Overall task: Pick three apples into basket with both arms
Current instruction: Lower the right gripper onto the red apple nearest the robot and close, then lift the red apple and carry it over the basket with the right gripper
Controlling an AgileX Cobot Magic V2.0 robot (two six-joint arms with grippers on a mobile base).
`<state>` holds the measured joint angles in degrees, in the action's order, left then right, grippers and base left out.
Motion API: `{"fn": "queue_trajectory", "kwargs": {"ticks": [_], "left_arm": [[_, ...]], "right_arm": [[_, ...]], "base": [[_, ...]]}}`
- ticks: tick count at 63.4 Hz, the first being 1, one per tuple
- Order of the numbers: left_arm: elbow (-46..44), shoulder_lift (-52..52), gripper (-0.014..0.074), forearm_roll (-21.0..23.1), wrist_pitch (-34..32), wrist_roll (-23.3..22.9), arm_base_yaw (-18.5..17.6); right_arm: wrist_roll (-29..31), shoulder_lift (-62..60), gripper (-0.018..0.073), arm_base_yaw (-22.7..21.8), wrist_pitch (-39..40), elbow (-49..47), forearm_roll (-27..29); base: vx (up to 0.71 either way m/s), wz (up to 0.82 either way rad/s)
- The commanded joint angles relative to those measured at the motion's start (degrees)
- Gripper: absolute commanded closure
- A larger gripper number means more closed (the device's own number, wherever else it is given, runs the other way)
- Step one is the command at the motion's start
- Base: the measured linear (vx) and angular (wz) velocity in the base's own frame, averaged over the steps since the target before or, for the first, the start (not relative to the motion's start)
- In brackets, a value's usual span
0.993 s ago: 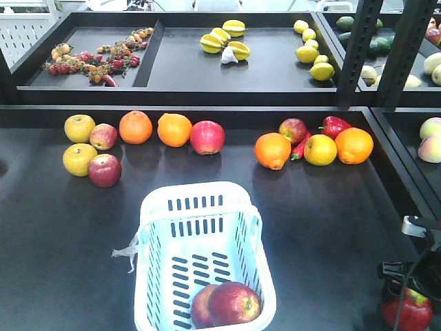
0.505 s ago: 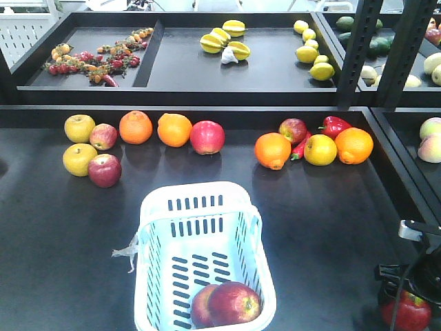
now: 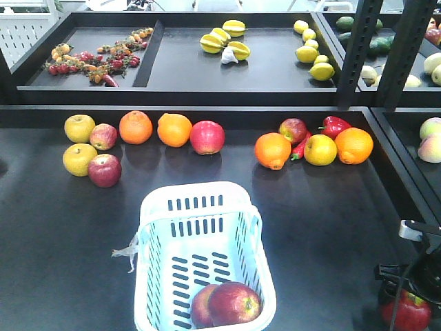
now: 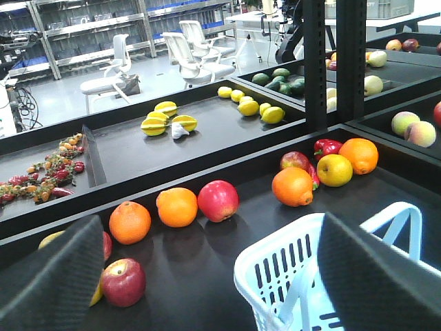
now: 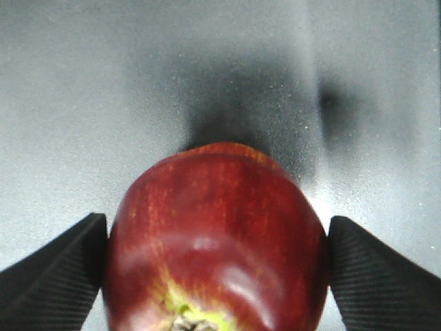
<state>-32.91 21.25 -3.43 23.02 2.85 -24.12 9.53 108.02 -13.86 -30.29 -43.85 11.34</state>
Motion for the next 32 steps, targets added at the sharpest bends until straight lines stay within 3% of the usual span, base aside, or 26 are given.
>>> {"fn": "queue_trajectory", "kwargs": {"ticks": [1,16,32], "left_arm": [[-1.32,0.56,0.0004,-0.08,-3.89,-0.57,0.14],[-1.32,0.56,0.0004,-0.08,-3.89,-0.57,0.14],[-1.32,0.56,0.0004,-0.08,-3.89,-0.57,0.14]], "right_arm": [[-0.50,-1.18,0.0191,-0.38,-1.77,-0.28,-0.27],[-0.50,-7.61,0.0191,0.90,-2.39,-0.28,0.63],[-0.44,-18.73,0.0191,8.46,-6.02,-0.28,0.88]], "base": [[0.00,0.00],[0.00,0.00],[0.00,0.00]]}}
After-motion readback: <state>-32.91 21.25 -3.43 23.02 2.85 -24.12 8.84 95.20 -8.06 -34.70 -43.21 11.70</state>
